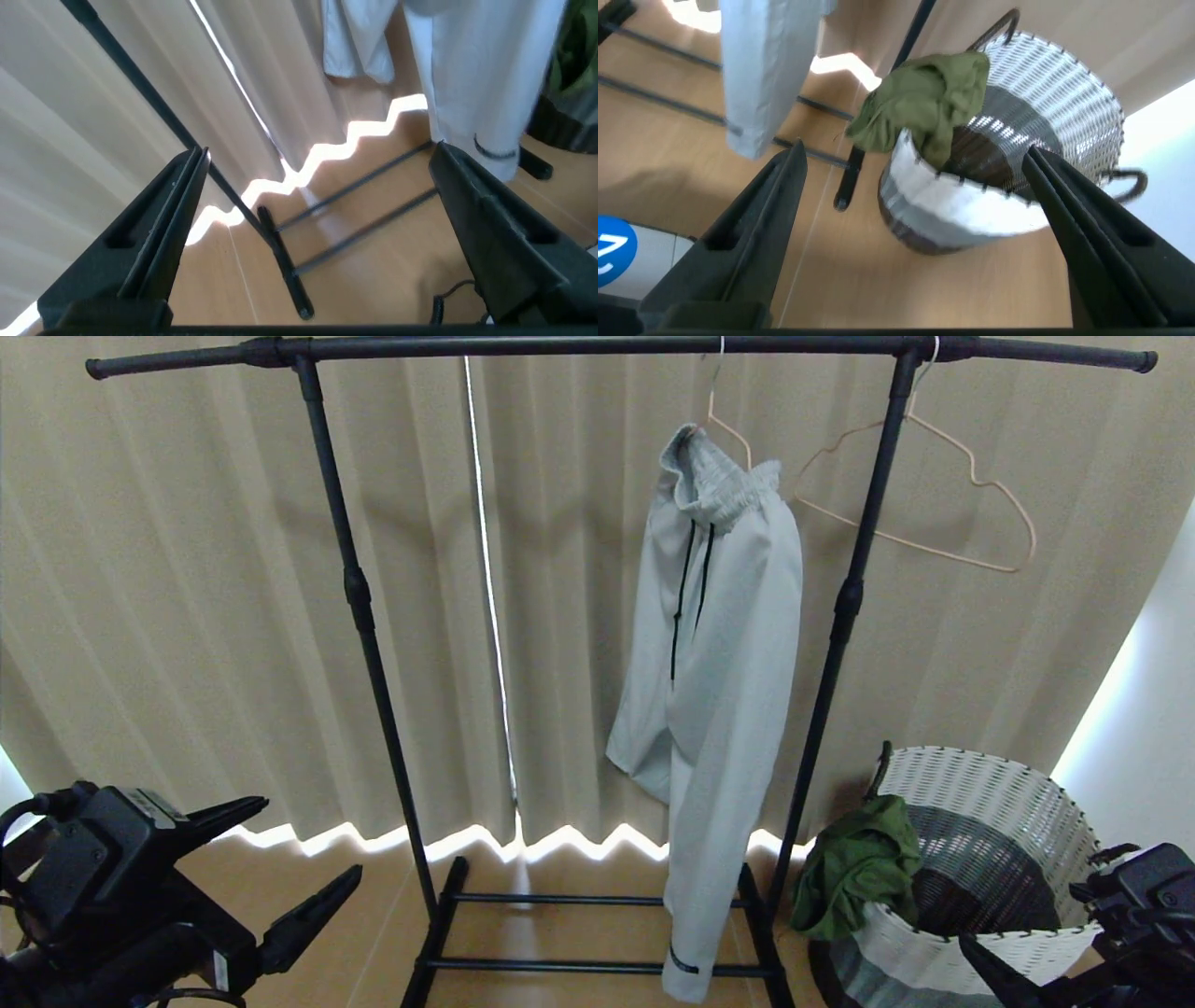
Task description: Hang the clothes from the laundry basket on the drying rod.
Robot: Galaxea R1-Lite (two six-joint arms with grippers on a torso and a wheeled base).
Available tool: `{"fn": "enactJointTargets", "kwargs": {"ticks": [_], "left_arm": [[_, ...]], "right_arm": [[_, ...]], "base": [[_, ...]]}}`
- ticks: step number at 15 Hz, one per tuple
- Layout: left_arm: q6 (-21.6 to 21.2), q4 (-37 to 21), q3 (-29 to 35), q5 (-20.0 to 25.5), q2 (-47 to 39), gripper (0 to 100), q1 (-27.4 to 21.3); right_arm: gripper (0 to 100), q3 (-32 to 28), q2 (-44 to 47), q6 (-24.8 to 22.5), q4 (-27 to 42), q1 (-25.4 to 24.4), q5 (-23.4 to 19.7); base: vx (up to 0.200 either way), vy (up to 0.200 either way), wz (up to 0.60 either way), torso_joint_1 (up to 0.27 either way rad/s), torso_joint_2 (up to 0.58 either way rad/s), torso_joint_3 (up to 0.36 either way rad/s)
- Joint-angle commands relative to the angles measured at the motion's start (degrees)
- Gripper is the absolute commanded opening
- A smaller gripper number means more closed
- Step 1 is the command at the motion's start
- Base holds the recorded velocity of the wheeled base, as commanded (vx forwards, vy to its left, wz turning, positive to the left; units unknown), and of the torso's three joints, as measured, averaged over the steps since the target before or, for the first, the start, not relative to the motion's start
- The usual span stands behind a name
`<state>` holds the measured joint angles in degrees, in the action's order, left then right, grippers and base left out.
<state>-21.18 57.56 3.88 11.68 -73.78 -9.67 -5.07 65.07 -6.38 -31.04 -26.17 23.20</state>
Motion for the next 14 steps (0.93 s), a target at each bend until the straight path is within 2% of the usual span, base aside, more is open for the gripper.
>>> {"fn": "enactJointTargets", "kwargs": {"ticks": [1, 4, 5, 14], "left_arm": [[-0.01, 0.00, -0.10, 0.01, 0.04, 100, 0.00], [-0.01, 0.00, -0.36, 0.01, 0.04, 100, 0.00], [-0.01, 0.00, -0.36, 0.10, -0.05, 100, 0.00], [-0.09, 0.09, -0.45, 0.10, 0.92, 100, -0.09]], "right_arm": [[100, -0.03, 0.14, -0.04, 0.01, -0.02, 0.00], [100, -0.03, 0.14, -0.04, 0.01, -0.02, 0.00], [100, -0.03, 0.14, -0.04, 0.01, -0.02, 0.00], [100, -0.03, 0.05, -0.04, 0.01, -0.02, 0.09]], "base": [[0.200, 0.000, 0.00, 0.007, 0.01, -0.002], [0.200, -0.200, 0.00, 0.001, 0.01, 0.002], [0.200, 0.000, 0.00, 0.002, 0.01, 0.002], [0.000, 0.000, 0.00, 0.000, 0.00, 0.000]]}}
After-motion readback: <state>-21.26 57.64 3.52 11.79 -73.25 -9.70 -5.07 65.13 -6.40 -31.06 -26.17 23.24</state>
